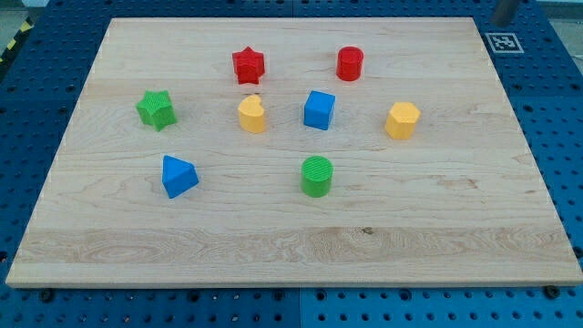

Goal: Move your arm towards the bottom right

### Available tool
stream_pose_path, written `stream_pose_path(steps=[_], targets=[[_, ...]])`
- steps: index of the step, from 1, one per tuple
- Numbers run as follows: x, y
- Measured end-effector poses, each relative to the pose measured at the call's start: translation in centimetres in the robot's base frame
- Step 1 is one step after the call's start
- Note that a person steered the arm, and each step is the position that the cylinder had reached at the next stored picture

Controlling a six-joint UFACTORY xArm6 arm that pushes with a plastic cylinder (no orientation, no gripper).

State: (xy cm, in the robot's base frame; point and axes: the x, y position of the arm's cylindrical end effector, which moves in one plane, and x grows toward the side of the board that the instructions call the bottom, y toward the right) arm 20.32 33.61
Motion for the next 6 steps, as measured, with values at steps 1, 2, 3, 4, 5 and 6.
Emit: stream_pose_path(steps=[1, 2, 3, 4, 5, 6], targets=[[0.0, -0.3], [0.0, -0.9], [0.0, -1.4], [0.1, -1.6], [3.5, -3.7], [10.3, -5.3]])
